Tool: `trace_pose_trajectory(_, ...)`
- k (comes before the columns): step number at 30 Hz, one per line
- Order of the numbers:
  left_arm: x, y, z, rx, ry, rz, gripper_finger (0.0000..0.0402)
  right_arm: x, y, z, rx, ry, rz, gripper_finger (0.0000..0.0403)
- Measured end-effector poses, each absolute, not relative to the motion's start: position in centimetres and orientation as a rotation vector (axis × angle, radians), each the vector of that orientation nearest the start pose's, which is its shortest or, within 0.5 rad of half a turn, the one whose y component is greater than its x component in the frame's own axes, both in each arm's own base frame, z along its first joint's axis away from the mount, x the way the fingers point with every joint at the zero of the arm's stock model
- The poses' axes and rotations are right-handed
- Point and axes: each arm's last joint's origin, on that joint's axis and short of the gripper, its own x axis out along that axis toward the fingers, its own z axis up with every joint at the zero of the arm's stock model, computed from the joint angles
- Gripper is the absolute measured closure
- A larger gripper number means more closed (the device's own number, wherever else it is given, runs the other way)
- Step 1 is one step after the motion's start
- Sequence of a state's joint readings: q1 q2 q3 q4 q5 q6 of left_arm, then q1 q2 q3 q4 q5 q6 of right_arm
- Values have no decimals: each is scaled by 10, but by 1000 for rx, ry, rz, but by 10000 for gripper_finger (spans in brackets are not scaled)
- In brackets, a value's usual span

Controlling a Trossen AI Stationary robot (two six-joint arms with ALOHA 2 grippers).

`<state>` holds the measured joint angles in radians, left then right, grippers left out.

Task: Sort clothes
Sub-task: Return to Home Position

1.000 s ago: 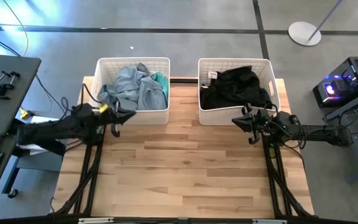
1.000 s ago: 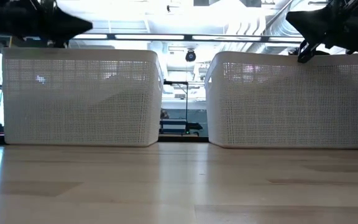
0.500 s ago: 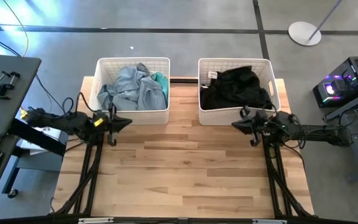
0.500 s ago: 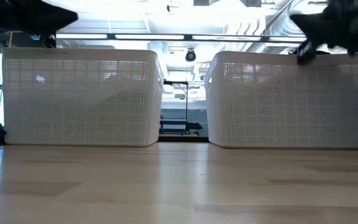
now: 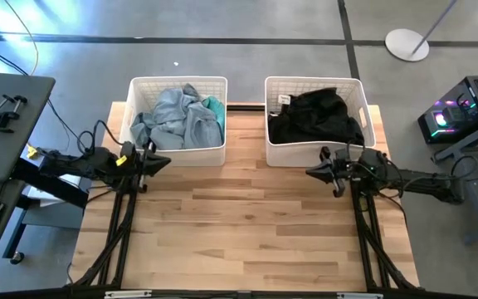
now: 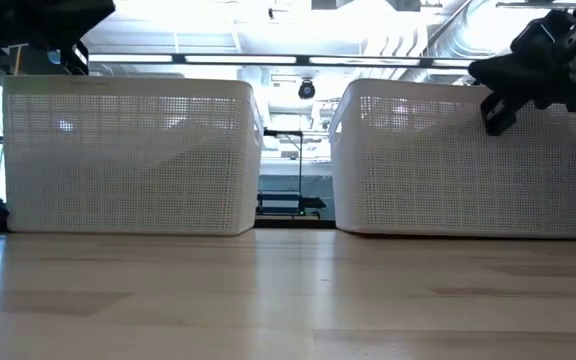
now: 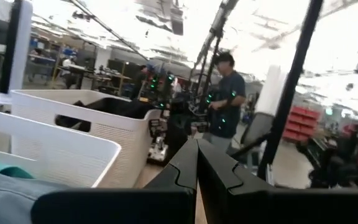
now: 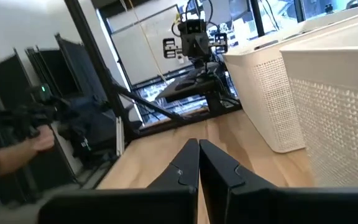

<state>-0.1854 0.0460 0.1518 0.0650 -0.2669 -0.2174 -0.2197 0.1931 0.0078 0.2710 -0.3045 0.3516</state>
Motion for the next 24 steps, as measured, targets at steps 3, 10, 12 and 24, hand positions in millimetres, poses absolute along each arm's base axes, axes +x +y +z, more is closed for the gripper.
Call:
trace_pose_trajectory(3, 88, -10, 214, -190, -140, 44, 401, 106, -15, 173, 288, -37, 98, 403)
trace_pose_trajectory(10, 89, -9, 212, -131, -127, 97, 401, 105, -15, 169, 283, 4, 98, 403)
trace_pose_trajectory(12, 88, -8, 214, -157, -147, 107, 401, 105, -15, 169, 289, 4, 98, 403)
trace_pose_trajectory(24, 94, -10, 256, -200, 30, 104, 401, 105, -14, 173, 326, -33, 111, 403)
